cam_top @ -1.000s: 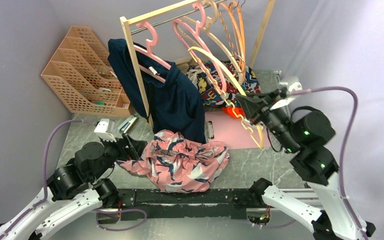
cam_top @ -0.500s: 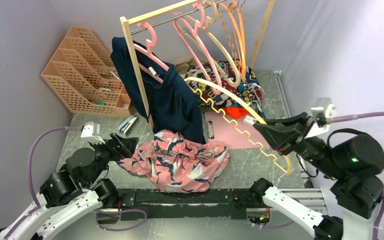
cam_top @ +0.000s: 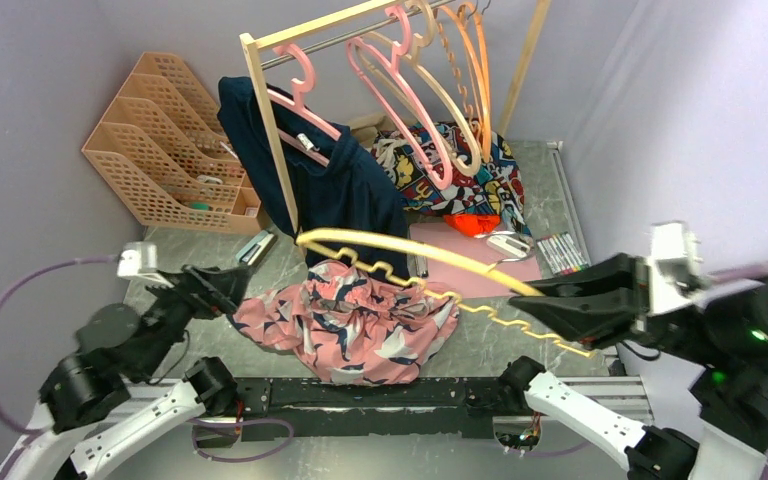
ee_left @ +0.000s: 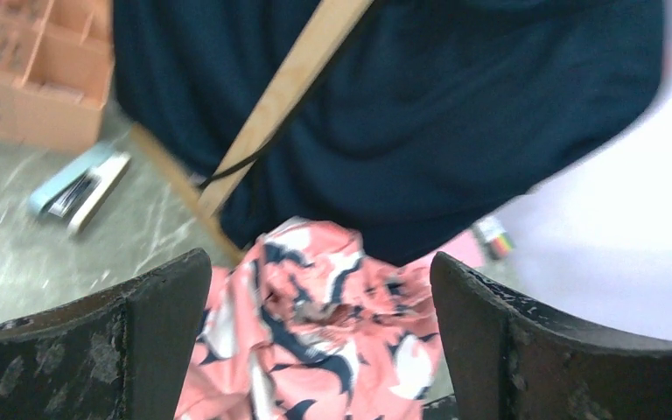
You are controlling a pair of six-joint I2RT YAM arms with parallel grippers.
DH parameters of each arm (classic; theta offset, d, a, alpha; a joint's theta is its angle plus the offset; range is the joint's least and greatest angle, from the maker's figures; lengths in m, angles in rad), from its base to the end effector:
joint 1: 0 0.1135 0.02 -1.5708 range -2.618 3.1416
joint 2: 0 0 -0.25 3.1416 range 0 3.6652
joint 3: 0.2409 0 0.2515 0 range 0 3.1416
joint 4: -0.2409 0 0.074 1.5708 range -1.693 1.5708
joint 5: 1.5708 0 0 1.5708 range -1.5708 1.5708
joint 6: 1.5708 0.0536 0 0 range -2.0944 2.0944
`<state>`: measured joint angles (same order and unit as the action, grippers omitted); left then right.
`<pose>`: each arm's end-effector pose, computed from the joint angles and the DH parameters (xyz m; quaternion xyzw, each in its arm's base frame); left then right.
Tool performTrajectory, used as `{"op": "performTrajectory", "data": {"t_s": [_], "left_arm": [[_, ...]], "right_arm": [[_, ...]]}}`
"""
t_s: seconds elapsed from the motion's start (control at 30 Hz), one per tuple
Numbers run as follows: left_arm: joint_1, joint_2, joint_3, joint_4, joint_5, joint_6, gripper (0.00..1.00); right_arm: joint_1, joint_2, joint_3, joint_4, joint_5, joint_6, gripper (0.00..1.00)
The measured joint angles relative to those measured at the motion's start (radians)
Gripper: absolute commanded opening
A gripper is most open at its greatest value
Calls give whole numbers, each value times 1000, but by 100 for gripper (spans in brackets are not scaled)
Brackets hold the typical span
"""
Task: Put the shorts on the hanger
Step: Hang the shorts on the hanger.
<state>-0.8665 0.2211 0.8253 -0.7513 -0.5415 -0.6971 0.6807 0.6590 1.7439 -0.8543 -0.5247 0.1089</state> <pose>0.0610 -0.0291 0.3389 -0.1124 0.7417 -0.2998 0.5894 -0.0165 0.0212 0.5381 -0.3642 0.5181 0.4398 0.6368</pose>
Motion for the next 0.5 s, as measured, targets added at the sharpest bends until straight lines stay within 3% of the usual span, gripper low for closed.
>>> {"op": "performTrajectory", "data": {"t_s": [0.13,0.27,0.5], "left_arm": [[0,5,167,39,84,103,98],[0,22,335,53,166,188,98],[0,117,368,119,430,311,98]], "right_arm": [[-1,35,-100,-27,-130,-5,0],[-5,39,-249,-46,-146,-10,0],[-10,17,-560,84,-189,33,0]]}}
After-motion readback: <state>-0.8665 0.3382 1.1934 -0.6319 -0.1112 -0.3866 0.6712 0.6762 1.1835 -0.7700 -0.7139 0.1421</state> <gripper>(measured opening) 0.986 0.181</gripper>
